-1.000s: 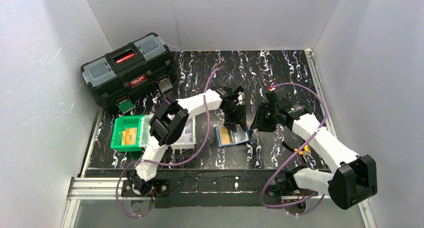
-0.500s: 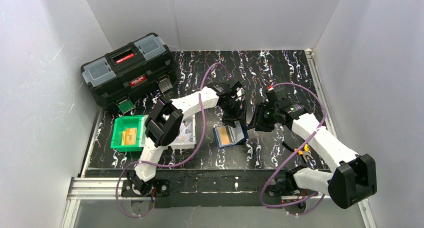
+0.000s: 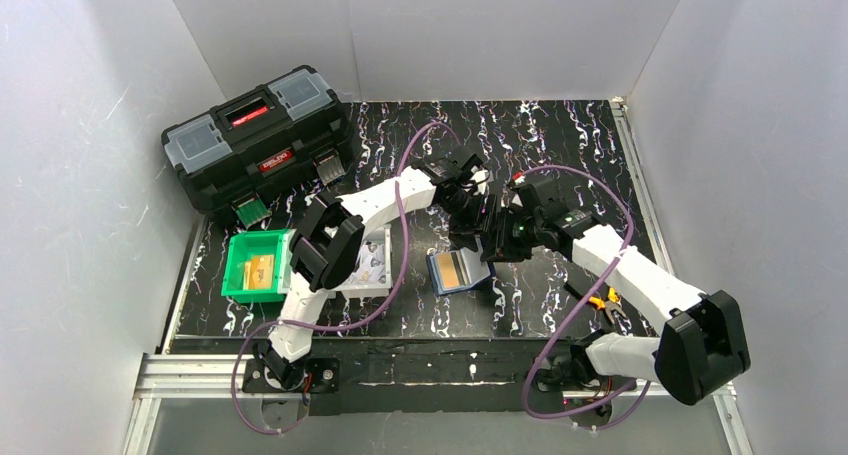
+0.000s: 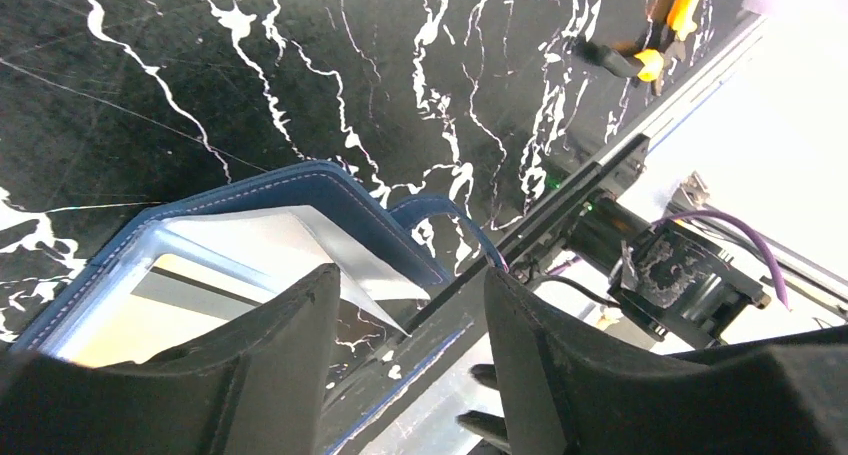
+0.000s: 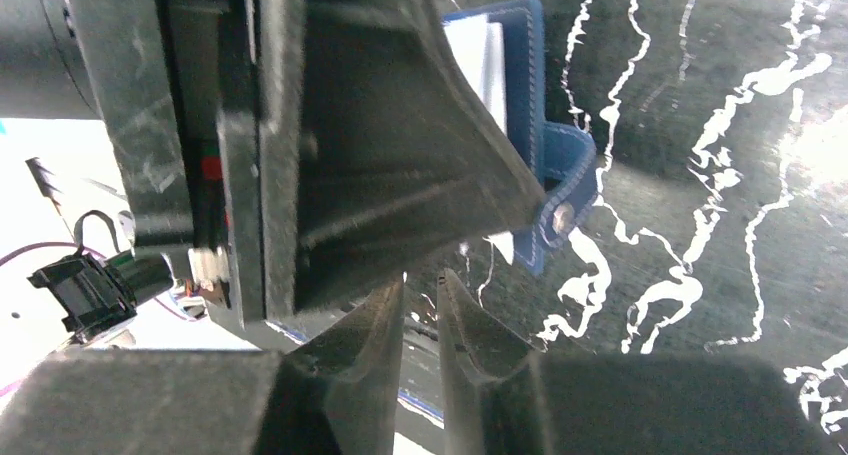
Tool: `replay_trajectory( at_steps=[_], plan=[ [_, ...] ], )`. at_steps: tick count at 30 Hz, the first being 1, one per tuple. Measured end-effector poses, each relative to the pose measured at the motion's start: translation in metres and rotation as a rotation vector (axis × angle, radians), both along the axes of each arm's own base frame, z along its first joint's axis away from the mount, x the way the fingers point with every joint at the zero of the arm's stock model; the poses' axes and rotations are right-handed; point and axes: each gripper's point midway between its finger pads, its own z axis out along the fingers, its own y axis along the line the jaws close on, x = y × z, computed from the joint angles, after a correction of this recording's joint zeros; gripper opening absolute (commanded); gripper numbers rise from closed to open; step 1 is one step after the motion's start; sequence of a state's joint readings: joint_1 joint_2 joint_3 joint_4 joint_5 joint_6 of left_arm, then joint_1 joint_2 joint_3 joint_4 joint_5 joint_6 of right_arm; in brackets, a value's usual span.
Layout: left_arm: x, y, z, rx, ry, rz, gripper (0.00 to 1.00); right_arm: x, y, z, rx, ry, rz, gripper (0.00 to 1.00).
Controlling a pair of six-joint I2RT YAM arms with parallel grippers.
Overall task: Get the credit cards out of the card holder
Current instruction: Remove the credit card from the card holder.
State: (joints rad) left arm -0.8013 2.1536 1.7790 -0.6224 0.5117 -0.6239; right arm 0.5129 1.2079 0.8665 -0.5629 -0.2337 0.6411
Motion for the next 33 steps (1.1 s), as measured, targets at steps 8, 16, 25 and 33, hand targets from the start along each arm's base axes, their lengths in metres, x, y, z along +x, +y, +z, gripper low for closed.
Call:
replay_trajectory(
  at_steps=[8,16,25,33],
  plan=[
    [-0.003,0.002,-0.007,-0.01,0.051,-0.017,0.53,-0.005,0.018,-0.022,0.024,0.03,0.082,0.18],
    [0.001,0.01,-0.011,0.001,0.071,-0.012,0.53,-0.007,0.017,-0.057,-0.004,0.082,0.075,0.14],
    [-0.008,0.005,-0.004,-0.042,0.11,-0.039,0.56,-0.005,0.021,-0.037,0.043,-0.052,0.065,0.17],
    [-0.008,0.003,0.002,-0.07,0.145,-0.027,0.58,-0.006,0.03,-0.035,0.045,-0.143,0.103,0.17]
  ],
)
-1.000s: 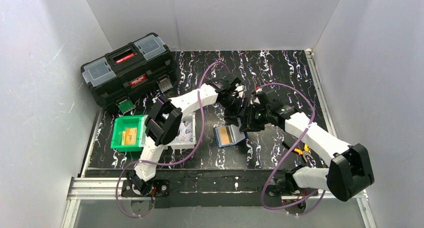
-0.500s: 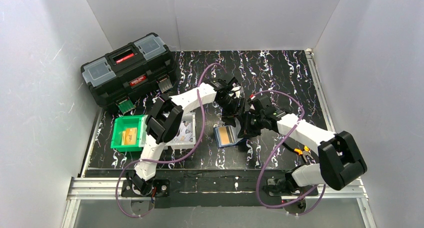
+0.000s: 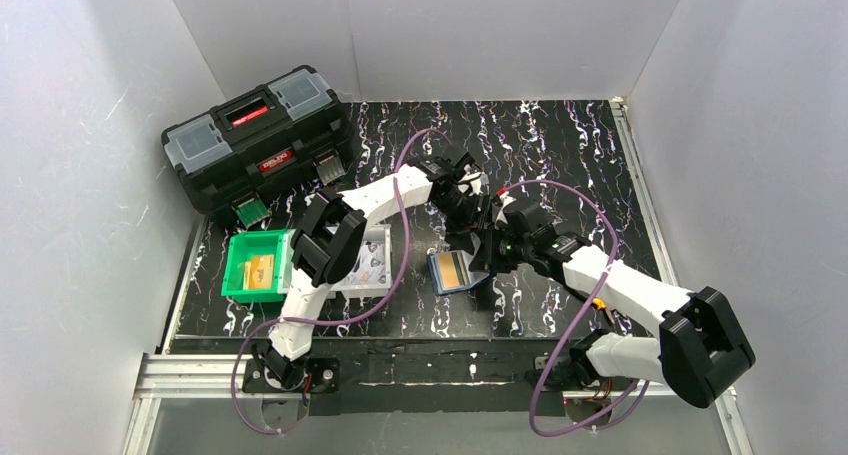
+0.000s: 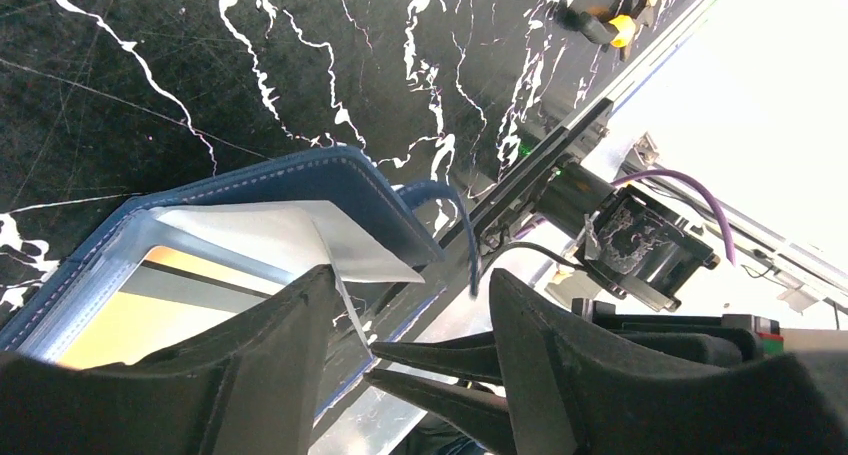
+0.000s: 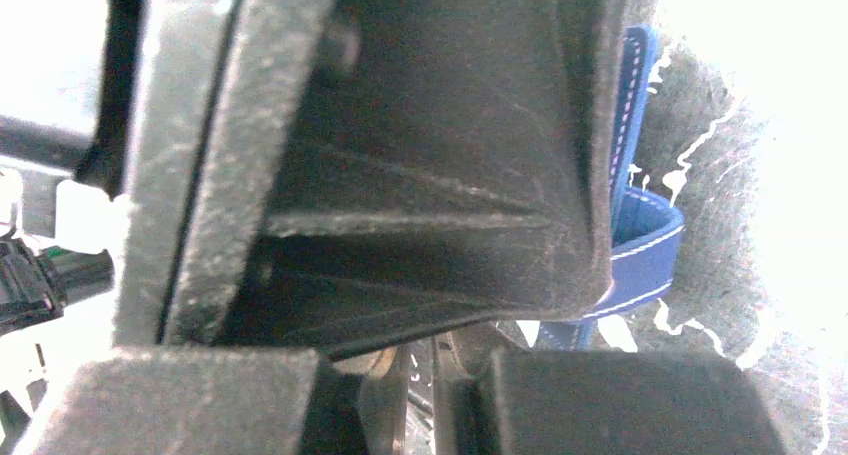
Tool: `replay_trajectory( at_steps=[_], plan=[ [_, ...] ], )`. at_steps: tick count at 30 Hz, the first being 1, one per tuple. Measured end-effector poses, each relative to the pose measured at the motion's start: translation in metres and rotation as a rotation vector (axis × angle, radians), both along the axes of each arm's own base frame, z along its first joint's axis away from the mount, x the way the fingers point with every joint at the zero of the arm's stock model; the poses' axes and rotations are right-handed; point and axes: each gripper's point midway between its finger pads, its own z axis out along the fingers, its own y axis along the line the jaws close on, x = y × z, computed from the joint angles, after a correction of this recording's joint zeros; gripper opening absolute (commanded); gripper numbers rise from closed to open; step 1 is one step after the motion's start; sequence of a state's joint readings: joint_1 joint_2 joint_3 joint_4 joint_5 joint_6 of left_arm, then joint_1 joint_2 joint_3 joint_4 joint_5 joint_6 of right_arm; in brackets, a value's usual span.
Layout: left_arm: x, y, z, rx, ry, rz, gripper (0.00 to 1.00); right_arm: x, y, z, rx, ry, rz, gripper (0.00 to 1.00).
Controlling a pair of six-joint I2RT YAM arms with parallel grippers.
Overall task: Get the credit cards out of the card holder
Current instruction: Remove the credit card from the card holder.
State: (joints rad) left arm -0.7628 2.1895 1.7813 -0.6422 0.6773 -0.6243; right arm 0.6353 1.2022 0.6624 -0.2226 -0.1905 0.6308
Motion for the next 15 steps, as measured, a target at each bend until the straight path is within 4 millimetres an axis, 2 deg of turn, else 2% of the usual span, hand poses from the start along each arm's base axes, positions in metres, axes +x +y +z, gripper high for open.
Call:
replay_trajectory(
  at_steps=[9,15],
  plan=[
    [0.001,-0.006,-0.005,-0.021,0.05,0.02,0.59,0.007,-0.002,-0.006,-0.06,-0.067,-0.01,0.18],
    [-0.002,-0.01,-0.003,-0.048,0.076,0.017,0.6,0.007,-0.001,-0.002,-0.063,-0.112,0.002,0.2]
  ],
)
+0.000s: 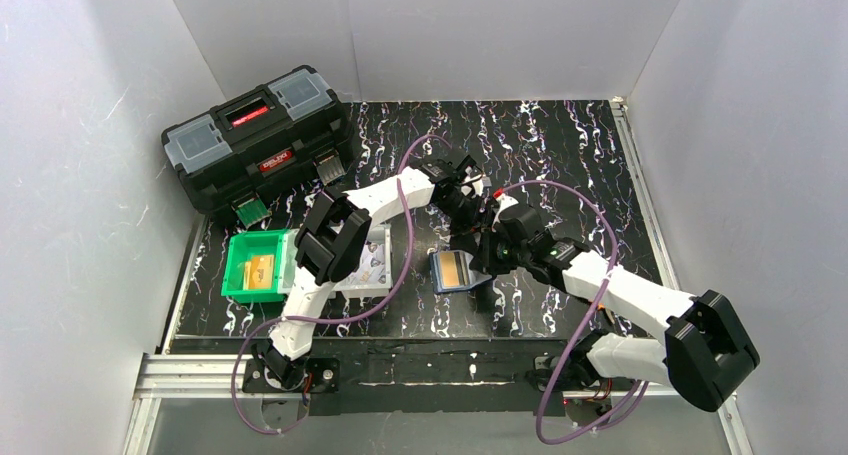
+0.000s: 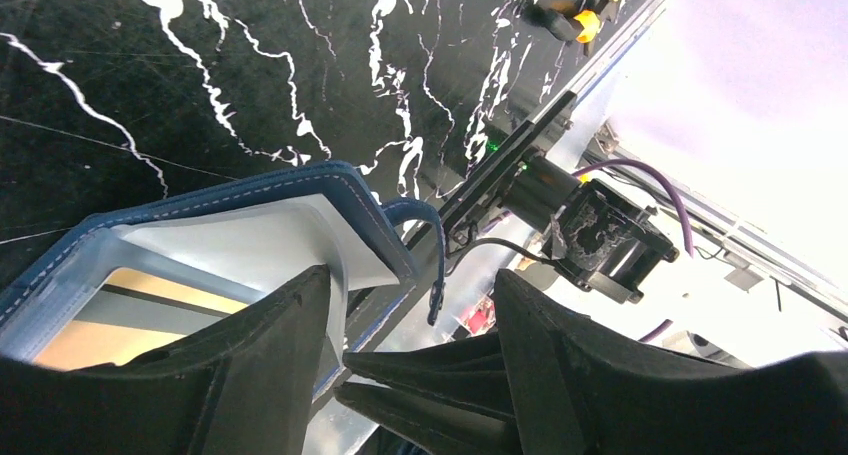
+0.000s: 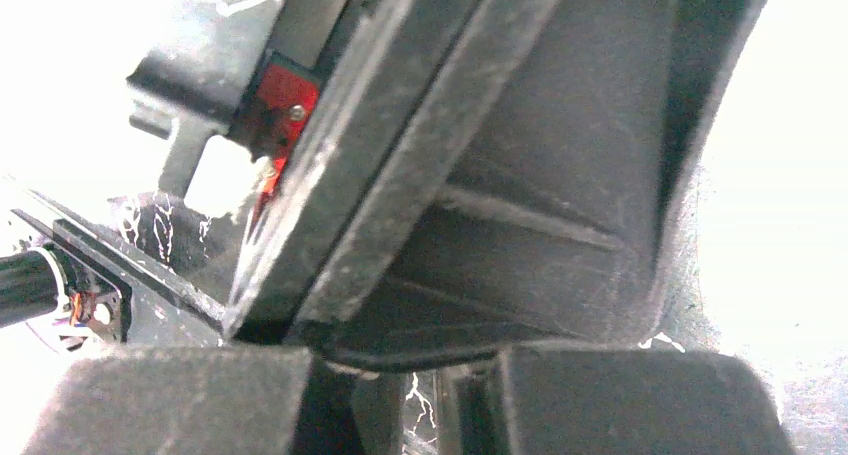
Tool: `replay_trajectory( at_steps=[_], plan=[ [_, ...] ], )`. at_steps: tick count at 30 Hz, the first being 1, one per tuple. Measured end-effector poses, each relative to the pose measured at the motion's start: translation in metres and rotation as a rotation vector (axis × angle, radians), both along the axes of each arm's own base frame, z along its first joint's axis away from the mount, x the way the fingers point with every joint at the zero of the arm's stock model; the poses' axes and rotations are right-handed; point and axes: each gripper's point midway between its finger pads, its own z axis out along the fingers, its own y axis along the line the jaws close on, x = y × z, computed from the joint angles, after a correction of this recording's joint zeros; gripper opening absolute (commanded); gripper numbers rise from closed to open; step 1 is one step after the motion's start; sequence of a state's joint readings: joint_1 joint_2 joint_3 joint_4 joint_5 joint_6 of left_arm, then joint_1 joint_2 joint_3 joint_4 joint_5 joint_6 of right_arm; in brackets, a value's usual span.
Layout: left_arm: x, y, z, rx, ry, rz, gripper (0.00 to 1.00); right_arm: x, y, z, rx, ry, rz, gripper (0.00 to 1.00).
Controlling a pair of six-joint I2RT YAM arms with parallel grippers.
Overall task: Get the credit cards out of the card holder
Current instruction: Remove the credit card from the card holder.
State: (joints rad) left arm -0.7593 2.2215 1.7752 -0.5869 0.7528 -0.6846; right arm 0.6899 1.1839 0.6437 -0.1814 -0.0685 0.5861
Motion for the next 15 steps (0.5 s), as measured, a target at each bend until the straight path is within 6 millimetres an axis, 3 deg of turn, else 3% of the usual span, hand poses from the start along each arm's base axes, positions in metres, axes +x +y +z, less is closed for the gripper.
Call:
replay_trajectory(
  at_steps=[15],
  plan=[
    [-0.0068,-0.0049,0.0051,-0.032,0.026,-0.017,0.62,-0.0044,-0.0012,0.007,0.01,-0.065,0.042,0.28]
  ],
)
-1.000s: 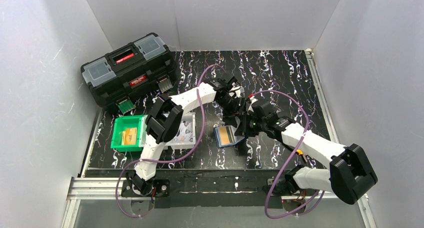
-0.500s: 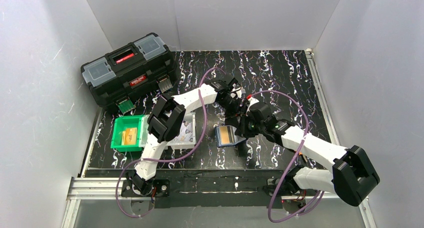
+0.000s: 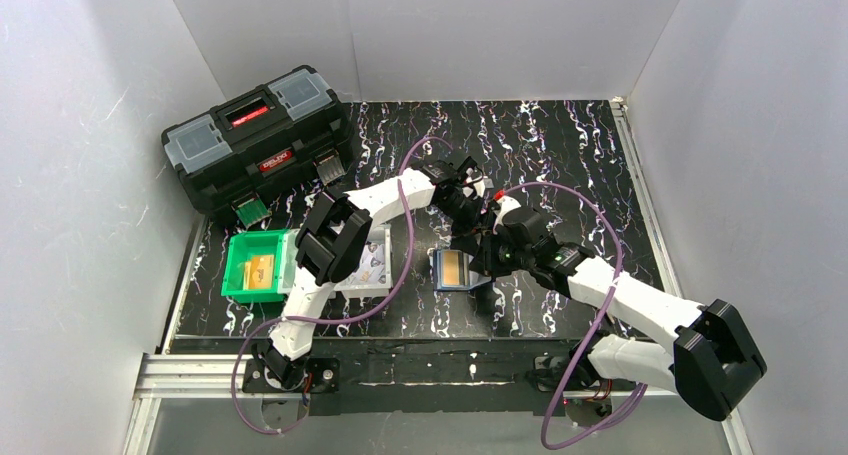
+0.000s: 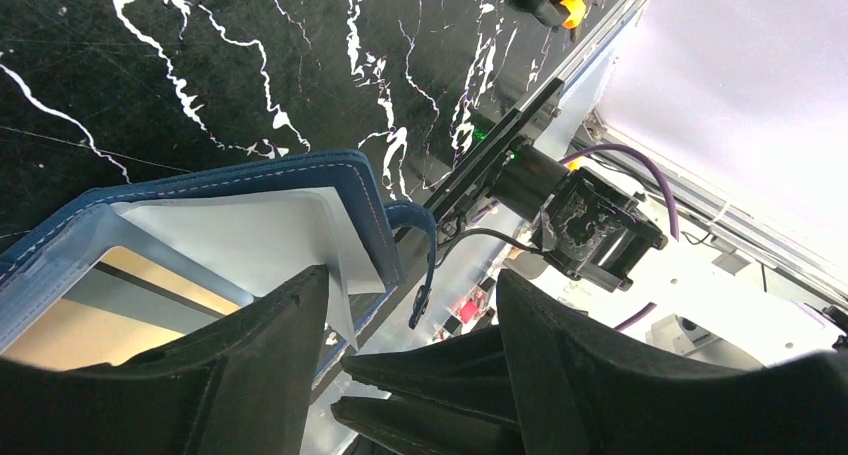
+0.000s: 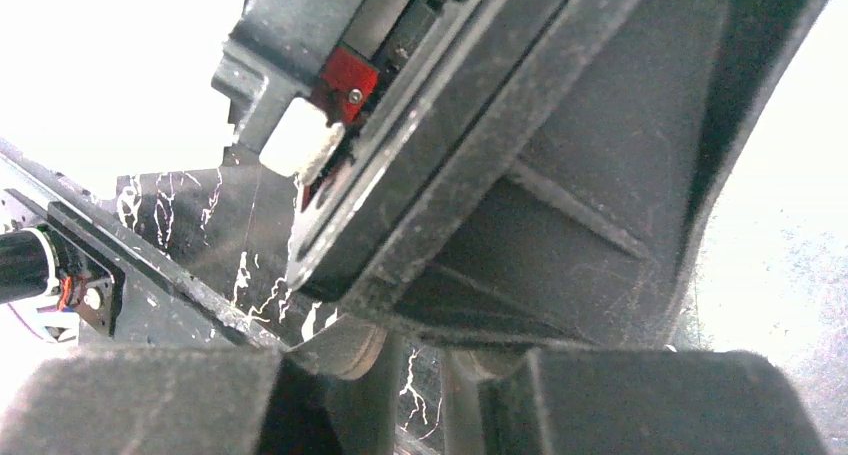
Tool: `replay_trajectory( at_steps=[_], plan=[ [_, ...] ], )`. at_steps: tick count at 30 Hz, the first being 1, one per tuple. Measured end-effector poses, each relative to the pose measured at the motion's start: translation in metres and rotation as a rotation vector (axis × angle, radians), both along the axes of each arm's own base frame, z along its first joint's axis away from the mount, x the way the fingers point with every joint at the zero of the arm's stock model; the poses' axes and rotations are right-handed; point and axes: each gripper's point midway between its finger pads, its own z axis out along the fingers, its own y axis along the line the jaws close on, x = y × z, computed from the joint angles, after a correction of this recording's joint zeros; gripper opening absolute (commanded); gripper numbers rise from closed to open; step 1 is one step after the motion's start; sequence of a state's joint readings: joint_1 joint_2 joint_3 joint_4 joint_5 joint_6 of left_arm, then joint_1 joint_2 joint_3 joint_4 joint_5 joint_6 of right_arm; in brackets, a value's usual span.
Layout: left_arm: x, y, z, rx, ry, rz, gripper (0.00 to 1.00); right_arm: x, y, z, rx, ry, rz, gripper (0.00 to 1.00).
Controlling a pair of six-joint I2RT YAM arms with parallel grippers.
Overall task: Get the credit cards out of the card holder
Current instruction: Remove the credit card from the card holder.
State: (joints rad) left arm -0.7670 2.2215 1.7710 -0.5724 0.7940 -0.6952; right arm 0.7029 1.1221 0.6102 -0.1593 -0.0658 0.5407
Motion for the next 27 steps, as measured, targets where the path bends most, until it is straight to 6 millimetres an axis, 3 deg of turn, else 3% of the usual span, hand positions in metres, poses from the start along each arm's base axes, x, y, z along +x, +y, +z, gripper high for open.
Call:
replay_trajectory(
  at_steps=[6,13,20,27],
  plan=[
    [-0.001,0.001,-0.004,0.007,0.008,0.003,0.62,-0.001,0.0,-0.003,-0.011,0.001,0.011,0.3],
    [0.006,0.004,-0.008,0.022,-0.003,0.028,0.63,-0.001,0.0,-0.021,-0.061,0.032,0.02,0.2],
    [0.01,0.007,-0.012,0.04,-0.008,0.046,0.64,-0.005,-0.01,-0.039,-0.105,0.059,-0.005,0.19],
    [0.009,0.035,-0.018,0.11,-0.004,0.083,0.64,-0.006,-0.012,-0.048,-0.113,0.102,-0.033,0.19]
  ],
)
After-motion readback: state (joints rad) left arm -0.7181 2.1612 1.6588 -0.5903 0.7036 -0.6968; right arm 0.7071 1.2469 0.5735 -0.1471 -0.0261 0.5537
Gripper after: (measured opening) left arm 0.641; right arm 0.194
